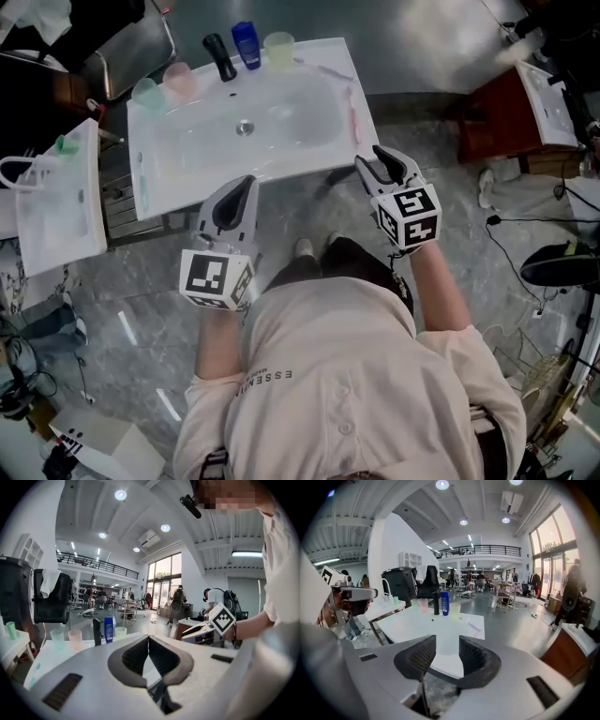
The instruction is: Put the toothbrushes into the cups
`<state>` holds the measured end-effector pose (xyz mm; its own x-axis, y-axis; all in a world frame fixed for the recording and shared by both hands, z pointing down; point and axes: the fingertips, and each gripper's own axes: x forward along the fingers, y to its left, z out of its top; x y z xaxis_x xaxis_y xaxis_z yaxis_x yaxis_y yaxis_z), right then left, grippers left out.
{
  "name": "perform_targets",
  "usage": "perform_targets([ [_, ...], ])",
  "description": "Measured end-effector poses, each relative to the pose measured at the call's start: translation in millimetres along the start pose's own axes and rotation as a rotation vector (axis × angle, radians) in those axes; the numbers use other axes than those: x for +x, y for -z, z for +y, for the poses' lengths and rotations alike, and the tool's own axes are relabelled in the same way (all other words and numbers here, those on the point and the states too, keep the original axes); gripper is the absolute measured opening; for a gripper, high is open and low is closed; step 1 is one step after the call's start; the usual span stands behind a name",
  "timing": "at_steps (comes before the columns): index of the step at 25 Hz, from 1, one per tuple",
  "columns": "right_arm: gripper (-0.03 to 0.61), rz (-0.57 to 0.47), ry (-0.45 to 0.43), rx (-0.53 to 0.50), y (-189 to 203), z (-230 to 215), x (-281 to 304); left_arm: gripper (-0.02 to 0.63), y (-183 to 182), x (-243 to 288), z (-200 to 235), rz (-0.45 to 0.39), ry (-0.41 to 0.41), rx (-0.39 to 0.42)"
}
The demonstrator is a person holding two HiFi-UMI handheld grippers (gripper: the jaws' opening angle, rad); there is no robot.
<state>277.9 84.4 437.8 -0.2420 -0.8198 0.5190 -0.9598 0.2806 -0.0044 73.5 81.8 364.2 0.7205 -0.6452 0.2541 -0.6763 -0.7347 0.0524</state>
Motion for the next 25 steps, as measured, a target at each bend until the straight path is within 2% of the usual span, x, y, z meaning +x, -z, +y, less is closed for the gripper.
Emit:
perform_targets([
  [4, 0.163, 0.114, 0.021, 0.049, 14.9, -28.3, 35.9, 0.002, 2.3, 41.9, 10.8, 0.028, 0.045, -0.002],
  [8, 0.163, 0.182, 0.012, 0.101, 23.2, -55.8, 75.2, 0.003, -0.3, 84.7, 31.9, 0.04, 0.048, -0.005],
  [15, 0.163, 0.357, -0.031, 0.138, 51.2, -84.3, 137.9, 0.003, 11.7, 154.6, 65.1, 0.138, 0.062, -0.035],
  [18, 0.163, 0.419, -0.043, 0.141, 61.0, -94.1, 154.6, 0.003, 17.2, 176.2, 70.9, 0.17, 0.064, -0.063],
  [25, 0.163, 0.511, -0.037, 0.147, 76.4, -104.4, 181.8, 0.003, 19.7, 206.0, 73.8, 0.204, 0.089, -0.057],
])
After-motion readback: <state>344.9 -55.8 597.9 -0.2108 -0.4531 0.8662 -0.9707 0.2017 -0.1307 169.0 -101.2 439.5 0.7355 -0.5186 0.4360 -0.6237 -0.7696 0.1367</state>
